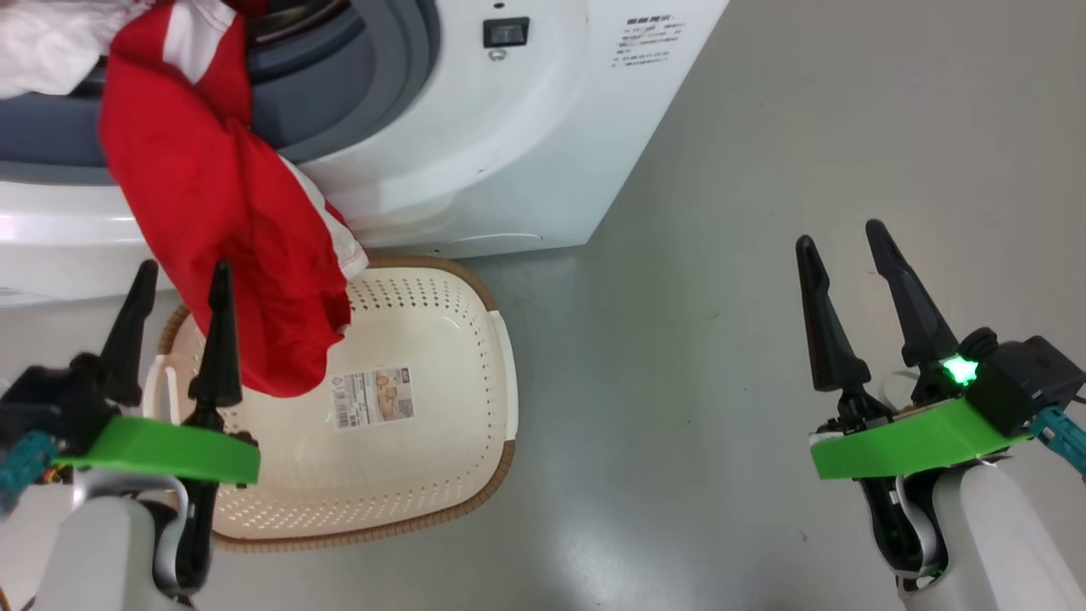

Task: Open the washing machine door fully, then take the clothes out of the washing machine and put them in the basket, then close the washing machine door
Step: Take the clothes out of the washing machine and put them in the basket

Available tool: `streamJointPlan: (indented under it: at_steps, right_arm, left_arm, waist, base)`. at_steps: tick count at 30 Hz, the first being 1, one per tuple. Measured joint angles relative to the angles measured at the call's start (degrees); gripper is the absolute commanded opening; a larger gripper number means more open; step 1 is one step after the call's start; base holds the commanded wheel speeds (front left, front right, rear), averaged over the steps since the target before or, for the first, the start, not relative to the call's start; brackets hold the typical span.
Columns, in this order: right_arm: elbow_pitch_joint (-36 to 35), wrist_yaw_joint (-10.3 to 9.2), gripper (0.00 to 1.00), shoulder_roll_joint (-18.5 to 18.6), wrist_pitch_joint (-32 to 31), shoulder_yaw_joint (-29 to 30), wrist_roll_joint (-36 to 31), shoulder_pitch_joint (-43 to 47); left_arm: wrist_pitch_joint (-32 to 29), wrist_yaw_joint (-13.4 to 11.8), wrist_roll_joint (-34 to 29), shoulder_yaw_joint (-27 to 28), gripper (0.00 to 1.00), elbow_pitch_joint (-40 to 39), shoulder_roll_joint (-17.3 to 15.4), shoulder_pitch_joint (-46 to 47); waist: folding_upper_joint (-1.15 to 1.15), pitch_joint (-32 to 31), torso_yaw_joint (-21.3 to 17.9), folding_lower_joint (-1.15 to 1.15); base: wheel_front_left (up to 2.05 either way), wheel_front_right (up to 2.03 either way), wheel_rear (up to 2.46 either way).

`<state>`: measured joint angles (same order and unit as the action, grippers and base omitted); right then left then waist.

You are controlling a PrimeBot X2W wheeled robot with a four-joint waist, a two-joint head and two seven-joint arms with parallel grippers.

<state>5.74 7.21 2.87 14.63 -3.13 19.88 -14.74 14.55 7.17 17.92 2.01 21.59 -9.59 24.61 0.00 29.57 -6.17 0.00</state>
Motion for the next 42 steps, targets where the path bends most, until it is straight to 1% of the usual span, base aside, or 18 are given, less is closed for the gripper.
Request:
streamJointPlan:
  at_steps: [5, 14, 19, 25, 30, 34, 36, 37, 42]
  right_arm:
    - [0.2, 0.0, 1.0, 0.0, 0.0, 0.2, -0.31, 0.69]
    - [0.33, 0.0, 1.0, 0.0, 0.0, 0.2, -0.31, 1.99]
    - [0.3, 0.0, 1.0, -0.01, 0.0, 0.27, -0.32, 2.38]
    - [0.29, 0.0, 1.0, -0.01, 0.0, 0.26, -0.41, 2.61]
    - [0.29, 0.0, 1.0, -0.01, 0.0, 0.22, -0.41, 2.61]
    - [0.26, 0.0, 1.0, -0.01, 0.0, 0.03, -0.41, 2.61]
    - [0.25, 0.0, 1.0, -0.01, 0.0, -0.03, -0.41, 2.61]
    - [0.21, 0.0, 1.0, -0.01, 0.0, -0.09, -0.41, 2.61]
    - [0.16, 0.0, 1.0, -0.01, 0.0, -0.44, -0.41, 2.59]
  left_arm:
    - [0.0, 0.0, -1.79, 1.71, 1.0, -6.09, 1.31, -4.05]
    - [0.0, 0.0, -2.32, 4.47, 1.0, -14.17, 3.15, -13.28]
    - [0.0, 0.0, -2.33, 4.65, 1.0, -15.88, 3.47, -14.29]
    - [0.0, 0.0, -2.33, 4.69, 1.0, -16.05, 3.65, -14.28]
    - [0.0, 0.0, -2.3, 4.16, 1.0, -14.02, 3.2, -13.95]
    - [0.0, 0.0, -1.42, 3.46, 1.0, -10.31, 2.54, -11.91]
    - [0.0, 0.0, -0.31, 3.23, 1.0, -7.92, 1.87, -9.81]
    - [0.0, 0.0, 0.76, 2.91, 1.0, -5.3, 0.97, -7.43]
    - [0.0, 0.0, 3.41, 1.94, 1.0, 2.66, -1.05, -1.49]
  waist:
    - [0.0, -1.03, 0.48, 0.01]
    - [0.0, -2.6, 0.17, 0.0]
    - [0.0, -2.68, 0.15, 0.0]
    - [0.0, -2.56, -0.06, 0.0]
    - [0.0, -2.49, -0.1, 0.0]
    - [0.0, -2.4, -0.14, 0.0]
    - [0.0, -2.29, -0.17, 0.0]
    - [0.0, -2.12, -0.19, 0.0]
    - [0.0, -1.53, -0.4, 0.0]
  base:
    - [0.0, 0.0, 0.0]
    - [0.0, 0.0, 0.0]
    - [0.0, 0.0, 0.0]
    - [0.0, 0.0, 0.0]
    - [0.0, 0.0, 0.0]
    - [0.0, 0.0, 0.0]
    - [0.0, 0.0, 0.0]
    - [0.0, 0.0, 0.0]
    - [0.0, 0.0, 0.0]
